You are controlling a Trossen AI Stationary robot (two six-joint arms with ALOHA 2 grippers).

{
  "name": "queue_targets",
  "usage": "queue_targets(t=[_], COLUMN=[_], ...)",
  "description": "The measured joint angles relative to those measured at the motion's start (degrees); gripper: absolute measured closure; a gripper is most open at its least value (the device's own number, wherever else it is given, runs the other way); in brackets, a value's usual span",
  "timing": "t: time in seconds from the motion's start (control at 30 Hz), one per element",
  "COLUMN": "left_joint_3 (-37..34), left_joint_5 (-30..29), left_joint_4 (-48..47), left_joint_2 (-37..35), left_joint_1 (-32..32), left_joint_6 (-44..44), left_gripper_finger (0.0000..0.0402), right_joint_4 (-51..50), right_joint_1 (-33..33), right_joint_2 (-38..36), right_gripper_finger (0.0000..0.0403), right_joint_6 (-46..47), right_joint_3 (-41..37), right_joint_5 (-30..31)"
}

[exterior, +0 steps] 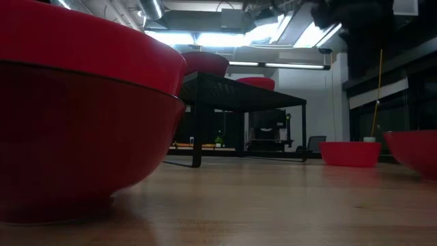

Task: Pick & Place Mini bowls
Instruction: Stack the white patterned bowl on the white patterned bowl on the shelf

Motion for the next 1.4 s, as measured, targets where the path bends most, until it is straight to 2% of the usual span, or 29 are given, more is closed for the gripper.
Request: queue_targets(t=[0.1,0.3,0.53,0.7,0.97,1.2,1.4], left_joint_3=[0.0,0.0,0.0,0.0,0.0,0.0,0.0], left_joint_5=[0.0,0.0,0.0,0.0,0.0,0.0,0.0], left_joint_4=[0.0,0.0,0.0,0.0,0.0,0.0,0.0], left_joint_2=[0.0,0.0,0.0,0.0,0.0,0.0,0.0], left_joint_1=[0.0,0.0,0.0,0.0,0.0,0.0,0.0], left_joint_6=[0.0,0.0,0.0,0.0,0.0,0.0,0.0], left_gripper_finger=[0.0398,0.0398,0.0398,0.0398,0.0398,0.0398,0.0398], right_joint_4=[3.4,13.4,15.7,17.6,26.3,26.6,27.9], right_joint_1=[0.0,0.0,0.0,0.7,4.5,8.5,11.1], right_joint_2=[0.0,0.0,0.0,0.0,0.0,1.4,4.7], right_gripper_finger=[0.0278,0.0278,0.0278,0.0278,0.0278,0.0278,0.0278], right_joint_6=[0.0,0.9,13.5,17.7,21.4,26.2,26.3], right_joint_3=[-3.9,-9.1,-9.8,-9.8,-9.8,-9.8,-9.8], right_joint_5=[-1.2,-9.5,-16.2,-21.4,-21.6,-21.6,-21.6])
